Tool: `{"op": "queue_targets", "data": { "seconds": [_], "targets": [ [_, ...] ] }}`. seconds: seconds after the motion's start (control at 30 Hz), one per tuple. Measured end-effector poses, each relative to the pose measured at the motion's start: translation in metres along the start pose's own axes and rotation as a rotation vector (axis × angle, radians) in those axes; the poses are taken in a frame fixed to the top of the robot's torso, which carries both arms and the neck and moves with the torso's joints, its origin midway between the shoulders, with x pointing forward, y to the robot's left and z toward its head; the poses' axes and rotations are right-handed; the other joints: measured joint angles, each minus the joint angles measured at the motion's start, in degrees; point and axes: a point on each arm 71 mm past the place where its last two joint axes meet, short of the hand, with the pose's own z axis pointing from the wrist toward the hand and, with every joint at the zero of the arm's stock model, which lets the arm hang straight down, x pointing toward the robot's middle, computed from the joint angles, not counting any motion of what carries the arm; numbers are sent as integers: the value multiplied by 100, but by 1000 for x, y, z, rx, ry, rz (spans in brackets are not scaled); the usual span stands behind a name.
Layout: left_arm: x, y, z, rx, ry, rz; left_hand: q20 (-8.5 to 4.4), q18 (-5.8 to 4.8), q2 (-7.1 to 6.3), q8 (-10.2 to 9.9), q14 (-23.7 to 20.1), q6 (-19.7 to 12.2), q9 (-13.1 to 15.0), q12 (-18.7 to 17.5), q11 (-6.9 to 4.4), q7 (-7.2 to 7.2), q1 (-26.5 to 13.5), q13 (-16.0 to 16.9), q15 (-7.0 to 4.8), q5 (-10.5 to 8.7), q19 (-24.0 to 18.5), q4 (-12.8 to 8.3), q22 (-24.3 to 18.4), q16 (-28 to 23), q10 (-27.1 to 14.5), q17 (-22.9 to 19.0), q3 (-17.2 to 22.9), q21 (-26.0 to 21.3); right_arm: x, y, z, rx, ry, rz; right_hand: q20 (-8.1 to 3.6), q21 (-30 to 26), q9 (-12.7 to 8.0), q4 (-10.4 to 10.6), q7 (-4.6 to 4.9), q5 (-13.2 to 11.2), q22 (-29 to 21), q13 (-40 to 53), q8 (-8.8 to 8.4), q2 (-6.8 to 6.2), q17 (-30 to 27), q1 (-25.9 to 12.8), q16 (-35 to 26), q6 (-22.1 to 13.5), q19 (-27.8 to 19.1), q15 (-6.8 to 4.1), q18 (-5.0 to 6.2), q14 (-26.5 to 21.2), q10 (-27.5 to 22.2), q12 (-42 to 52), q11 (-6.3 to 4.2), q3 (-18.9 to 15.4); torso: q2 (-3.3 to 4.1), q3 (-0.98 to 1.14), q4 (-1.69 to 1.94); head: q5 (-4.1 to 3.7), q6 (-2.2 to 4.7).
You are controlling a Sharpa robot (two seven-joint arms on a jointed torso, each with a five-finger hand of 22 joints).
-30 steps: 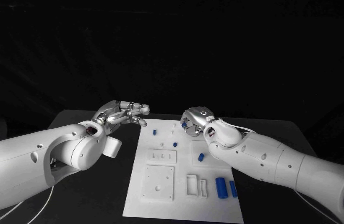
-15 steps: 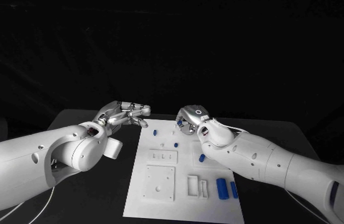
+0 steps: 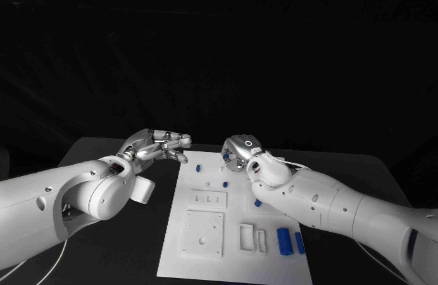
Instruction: Assemble the parts on the task board
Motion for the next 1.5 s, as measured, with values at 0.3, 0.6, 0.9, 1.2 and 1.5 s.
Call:
{"op": "queue_targets", "data": {
  "seconds": [0.3,0.6,0.9,1.2,1.5],
  "targets": [
    [1,-3,1,6,4,3,0,0,0,0,0,0,0,0,0,0,0,0,0,0,0,0,-5,0,0,0,0,0,0,0,1,2,1,-2,1,0,3,0,1,14,0,0,0,0,0,0,0,-1,0,0,-8,0,12,27,13,0,23,-8,9,-3,-2],
    [2,-5,2,9,7,5,0,0,0,0,0,0,0,0,0,0,0,0,0,0,0,0,-7,0,0,0,0,0,2,1,3,2,3,-3,1,-66,3,-1,3,14,35,0,0,-9,-1,-9,0,-3,0,0,-38,0,12,29,13,-1,27,-17,14,6,-4],
    [2,-6,2,11,9,7,0,0,0,0,0,0,0,0,0,0,0,0,0,0,0,0,-7,0,0,0,0,0,4,2,4,2,12,-6,1,-179,2,-2,4,14,74,4,0,-32,-1,-32,-24,-4,0,1,-40,1,12,29,12,-2,29,-21,4,19,-15],
    [3,-7,3,14,11,9,0,0,0,0,0,0,0,0,0,0,0,0,0,0,0,0,-6,0,0,0,0,0,5,1,6,-1,24,-9,32,-307,-42,38,68,13,90,6,3,-46,-7,-46,-50,-237,31,15,-38,15,-113,27,-52,-42,34,-25,0,24,-22],
    [3,-8,3,15,12,10,0,0,0,0,0,0,0,0,0,0,0,0,0,0,0,0,-6,0,0,0,0,0,8,-3,6,8,41,5,240,-600,-72,233,191,41,-57,-4,12,-339,-115,-68,-155,-923,94,232,139,37,-1218,54,270,-265,35,-25,-4,28,-21]
  ]
}}
